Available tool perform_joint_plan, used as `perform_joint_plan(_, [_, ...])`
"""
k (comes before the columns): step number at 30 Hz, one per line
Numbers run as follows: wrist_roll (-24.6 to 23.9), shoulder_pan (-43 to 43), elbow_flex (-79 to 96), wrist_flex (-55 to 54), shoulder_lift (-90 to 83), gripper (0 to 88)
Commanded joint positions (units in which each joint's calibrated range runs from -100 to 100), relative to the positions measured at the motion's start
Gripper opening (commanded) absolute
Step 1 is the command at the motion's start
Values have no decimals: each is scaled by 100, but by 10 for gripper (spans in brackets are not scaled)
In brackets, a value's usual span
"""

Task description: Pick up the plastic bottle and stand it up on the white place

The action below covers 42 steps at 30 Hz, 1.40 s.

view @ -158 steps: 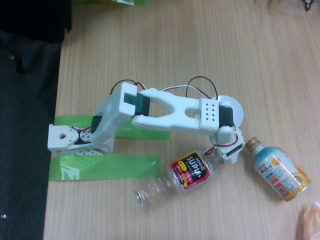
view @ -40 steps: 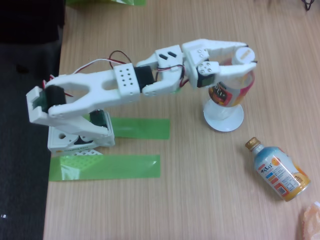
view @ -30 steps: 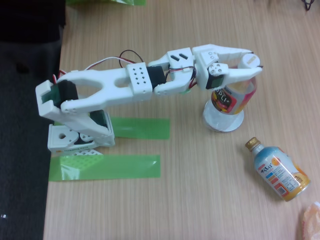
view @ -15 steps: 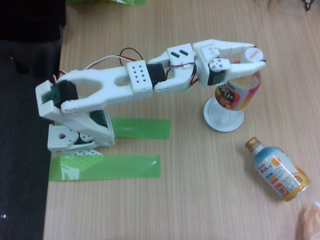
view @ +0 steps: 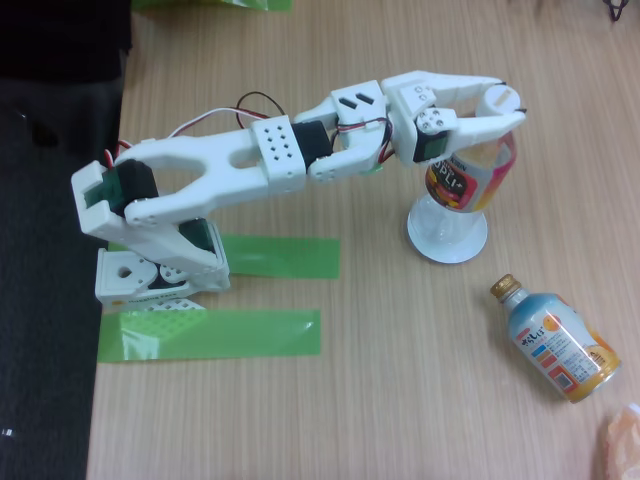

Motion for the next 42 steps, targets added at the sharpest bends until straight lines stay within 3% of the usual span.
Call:
perform_joint_plan(1, [23,-56,-319,-133,-16,96])
perform_joint_plan(20, [23,-63,-328,-142,135,96])
perform_joint_plan(30, [23,-48,-355,-1387,774,96])
perform_joint_plan(42, [28,-33,-192,-1412,749,96])
